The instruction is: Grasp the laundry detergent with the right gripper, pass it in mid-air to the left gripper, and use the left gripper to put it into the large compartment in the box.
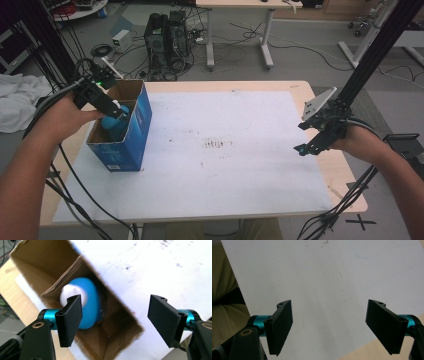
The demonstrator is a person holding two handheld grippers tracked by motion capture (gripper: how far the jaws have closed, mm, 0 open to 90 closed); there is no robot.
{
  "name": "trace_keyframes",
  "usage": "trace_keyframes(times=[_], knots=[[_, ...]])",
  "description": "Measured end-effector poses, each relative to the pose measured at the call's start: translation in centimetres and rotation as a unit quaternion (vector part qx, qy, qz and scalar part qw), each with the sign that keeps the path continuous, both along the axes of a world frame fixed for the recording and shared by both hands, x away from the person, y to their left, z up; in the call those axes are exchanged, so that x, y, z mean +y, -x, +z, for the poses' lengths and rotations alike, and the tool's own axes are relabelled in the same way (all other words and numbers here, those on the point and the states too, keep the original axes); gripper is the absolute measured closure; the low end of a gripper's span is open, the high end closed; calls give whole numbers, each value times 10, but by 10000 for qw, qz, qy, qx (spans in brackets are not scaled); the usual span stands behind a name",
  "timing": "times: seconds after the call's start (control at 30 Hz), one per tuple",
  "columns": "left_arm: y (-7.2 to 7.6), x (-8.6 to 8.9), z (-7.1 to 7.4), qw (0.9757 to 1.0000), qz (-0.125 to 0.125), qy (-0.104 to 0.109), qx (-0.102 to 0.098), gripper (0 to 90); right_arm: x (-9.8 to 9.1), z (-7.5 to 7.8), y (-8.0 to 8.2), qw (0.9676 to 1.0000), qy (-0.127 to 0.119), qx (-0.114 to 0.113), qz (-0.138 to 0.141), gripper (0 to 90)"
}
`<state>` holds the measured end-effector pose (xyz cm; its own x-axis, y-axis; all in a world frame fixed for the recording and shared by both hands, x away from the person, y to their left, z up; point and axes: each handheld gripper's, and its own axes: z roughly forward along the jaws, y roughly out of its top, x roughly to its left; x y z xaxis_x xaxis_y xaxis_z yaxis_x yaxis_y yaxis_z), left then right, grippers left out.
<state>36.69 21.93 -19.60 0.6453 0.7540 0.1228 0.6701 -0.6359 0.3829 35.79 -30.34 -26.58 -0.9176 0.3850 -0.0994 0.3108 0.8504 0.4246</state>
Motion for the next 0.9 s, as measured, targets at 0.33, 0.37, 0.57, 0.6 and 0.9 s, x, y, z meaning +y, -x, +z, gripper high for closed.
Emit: trace_keyframes(times=[0.33,0.37,0.57,0.6,0.9], knots=[[11,-52,5,9983,-546,109,-142,278,0,2,4,10000,-18,-56,25,210],[11,-56,5,9979,-623,86,-149,278,0,3,5,10000,28,-22,7,210],[12,-78,4,9939,-1102,-1,-21,278,0,3,7,10000,15,32,-4,210],[11,-81,4,9926,-1209,-109,36,278,0,3,7,10000,15,28,-7,210],[8,-104,-10,9894,-1411,-259,236,278,2,1,7,10000,21,38,-34,210]])
